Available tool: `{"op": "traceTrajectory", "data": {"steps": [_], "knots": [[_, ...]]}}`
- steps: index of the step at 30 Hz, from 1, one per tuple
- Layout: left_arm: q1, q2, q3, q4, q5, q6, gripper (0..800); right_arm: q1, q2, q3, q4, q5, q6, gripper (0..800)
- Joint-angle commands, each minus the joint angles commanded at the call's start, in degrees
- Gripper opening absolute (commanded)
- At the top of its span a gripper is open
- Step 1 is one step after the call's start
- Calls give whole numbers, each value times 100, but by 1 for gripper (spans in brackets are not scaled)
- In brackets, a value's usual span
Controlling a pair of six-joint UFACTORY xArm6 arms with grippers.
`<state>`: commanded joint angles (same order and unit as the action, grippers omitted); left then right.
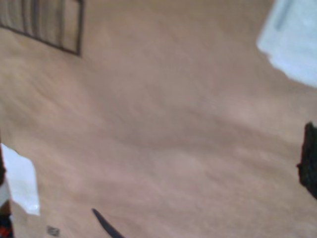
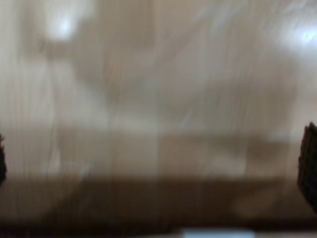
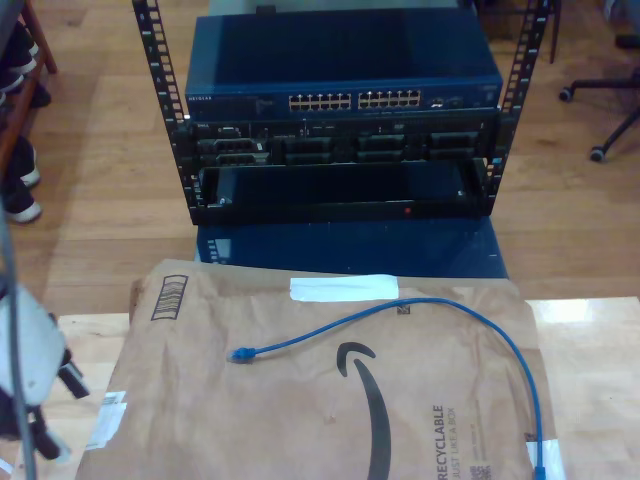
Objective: Grab the cable and plug it in
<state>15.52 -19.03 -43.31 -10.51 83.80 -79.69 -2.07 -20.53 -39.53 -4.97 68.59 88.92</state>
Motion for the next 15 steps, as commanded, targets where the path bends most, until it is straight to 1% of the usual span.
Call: {"op": "traceTrajectory", "data": {"steps": [4, 5, 6, 8, 11, 15], "knots": [[-360, 185, -79, 0, -202, -273, 799, 1187, 26, -167, 9, 0, 774, 796], [-413, 246, -105, 0, -264, -308, 799, 1486, 123, -273, 9, 0, 985, 796], [-440, 308, -114, 0, -299, -343, 799, 1776, 299, -422, 9, 0, 1187, 796], [-536, 343, -185, -9, -360, -440, 799, 2356, 730, -818, 9, 0, 1618, 796], [-651, 334, -193, -44, -360, -651, 800, 3068, 1371, -1477, 9, -9, 2215, 796], [-651, 334, -211, -114, -457, -695, 800, 3771, 2382, -2400, 9, -18, 2910, 796]]}}
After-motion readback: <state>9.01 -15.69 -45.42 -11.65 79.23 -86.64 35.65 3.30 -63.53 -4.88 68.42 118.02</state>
